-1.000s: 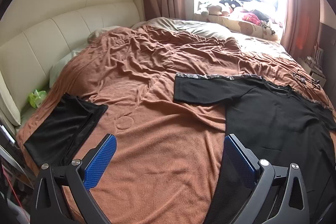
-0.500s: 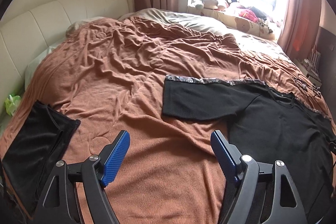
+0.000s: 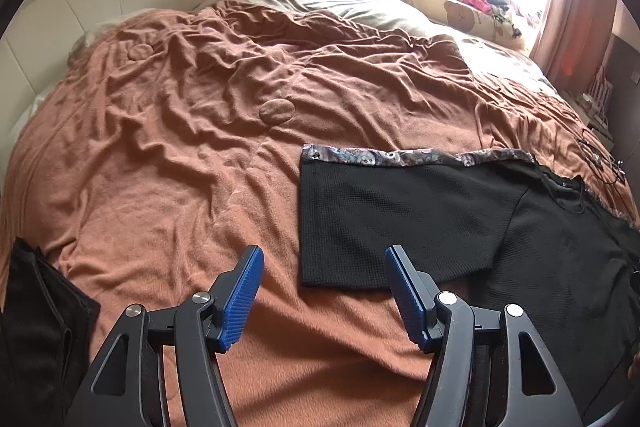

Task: Fold small clothes
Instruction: 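Lower the left tool onto the shirt's side edge and close on it, then lift the side edge with the left tool and fold it over toward the collar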

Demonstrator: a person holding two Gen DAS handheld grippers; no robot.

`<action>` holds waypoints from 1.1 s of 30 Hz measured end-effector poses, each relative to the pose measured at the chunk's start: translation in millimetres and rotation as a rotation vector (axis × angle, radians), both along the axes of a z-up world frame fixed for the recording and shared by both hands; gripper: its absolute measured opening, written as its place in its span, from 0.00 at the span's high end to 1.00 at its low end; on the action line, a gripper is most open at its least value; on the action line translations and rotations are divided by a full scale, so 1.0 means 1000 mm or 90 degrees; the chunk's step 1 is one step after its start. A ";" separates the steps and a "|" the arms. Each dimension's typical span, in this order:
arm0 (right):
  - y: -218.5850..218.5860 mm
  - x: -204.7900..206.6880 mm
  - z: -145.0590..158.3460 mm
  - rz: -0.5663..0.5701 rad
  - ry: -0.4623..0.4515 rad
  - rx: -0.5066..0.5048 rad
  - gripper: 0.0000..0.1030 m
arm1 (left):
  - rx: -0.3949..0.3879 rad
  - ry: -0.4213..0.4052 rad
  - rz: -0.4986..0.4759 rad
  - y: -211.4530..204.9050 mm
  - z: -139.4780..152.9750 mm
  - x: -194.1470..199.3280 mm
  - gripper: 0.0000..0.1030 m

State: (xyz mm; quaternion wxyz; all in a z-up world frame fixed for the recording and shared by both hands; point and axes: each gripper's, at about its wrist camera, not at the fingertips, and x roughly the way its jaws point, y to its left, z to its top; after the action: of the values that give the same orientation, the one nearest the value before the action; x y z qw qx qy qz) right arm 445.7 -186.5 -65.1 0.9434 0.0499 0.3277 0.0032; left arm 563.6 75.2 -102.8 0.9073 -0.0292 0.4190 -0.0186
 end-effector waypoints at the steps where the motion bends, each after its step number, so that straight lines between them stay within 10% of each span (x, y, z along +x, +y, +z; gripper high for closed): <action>1: 0.001 0.008 -0.001 0.003 0.002 -0.001 0.00 | 0.006 0.006 0.000 0.000 -0.006 0.009 0.37; 17: 0.019 0.093 -0.024 0.072 0.015 0.051 0.00 | -0.063 0.129 0.003 0.025 -0.082 0.111 0.61; 24: 0.025 0.122 -0.035 0.097 0.041 0.046 0.19 | -0.092 0.156 0.015 0.029 -0.096 0.135 0.62; 28: 0.028 0.133 -0.039 0.113 0.053 0.072 0.30 | -0.098 0.158 0.015 0.028 -0.091 0.138 0.95; 33: 0.032 0.153 -0.046 0.132 0.071 0.089 0.45 | -0.075 0.114 0.018 0.027 -0.067 0.140 0.97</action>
State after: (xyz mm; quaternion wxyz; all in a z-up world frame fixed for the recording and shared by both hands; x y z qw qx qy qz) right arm 598.8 -154.6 -110.9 0.9126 0.0813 0.3822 0.1203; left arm 703.4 102.3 -169.3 0.8633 -0.0901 0.4958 -0.0277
